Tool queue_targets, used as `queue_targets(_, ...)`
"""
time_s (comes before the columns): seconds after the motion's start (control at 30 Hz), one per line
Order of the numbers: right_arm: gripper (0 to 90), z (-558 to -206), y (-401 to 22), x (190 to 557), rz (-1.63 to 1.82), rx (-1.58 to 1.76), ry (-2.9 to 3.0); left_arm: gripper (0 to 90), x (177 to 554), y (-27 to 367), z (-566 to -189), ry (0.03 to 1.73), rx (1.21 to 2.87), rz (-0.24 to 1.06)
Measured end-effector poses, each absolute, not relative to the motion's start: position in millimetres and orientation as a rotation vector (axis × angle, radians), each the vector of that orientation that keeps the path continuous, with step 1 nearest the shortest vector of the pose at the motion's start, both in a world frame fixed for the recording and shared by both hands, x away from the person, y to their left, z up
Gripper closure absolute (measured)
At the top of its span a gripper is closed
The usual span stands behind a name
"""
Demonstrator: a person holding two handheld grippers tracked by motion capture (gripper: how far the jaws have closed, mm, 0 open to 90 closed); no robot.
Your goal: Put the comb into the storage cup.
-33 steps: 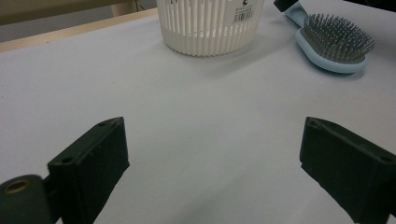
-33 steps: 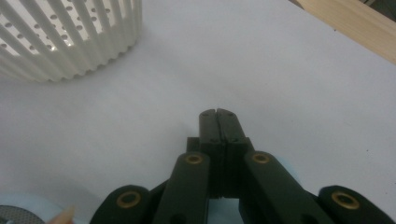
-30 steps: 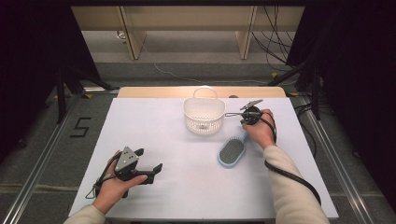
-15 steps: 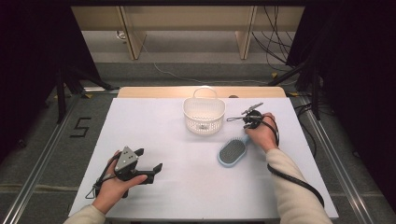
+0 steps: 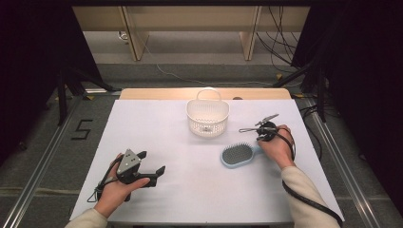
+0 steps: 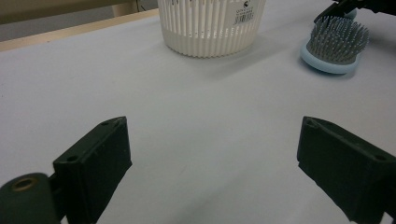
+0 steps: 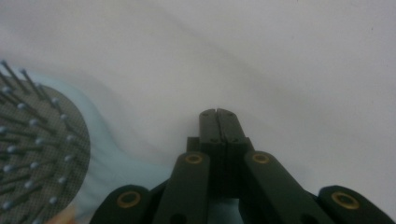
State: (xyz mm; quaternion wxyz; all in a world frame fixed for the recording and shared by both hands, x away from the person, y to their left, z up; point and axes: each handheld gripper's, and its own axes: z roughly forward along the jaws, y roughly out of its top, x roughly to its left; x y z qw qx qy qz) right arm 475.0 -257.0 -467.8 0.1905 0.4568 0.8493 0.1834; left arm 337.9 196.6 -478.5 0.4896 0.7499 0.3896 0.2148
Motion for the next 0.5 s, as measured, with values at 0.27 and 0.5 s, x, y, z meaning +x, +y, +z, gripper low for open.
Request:
queue_targets(0.27, 90.0, -464.5, -263.8, 460.8, 0.497, 1.330, 2.418, 9.3, 337.8, 196.7, -478.1, 0.945, 1.823, 0.528)
queue_targets(0.5, 90.0, -461.7, -265.5, 448.6, 0.461, 1.336, 2.463, 9.3, 337.8, 197.0, -477.8, 0.946, 1.819, 0.527)
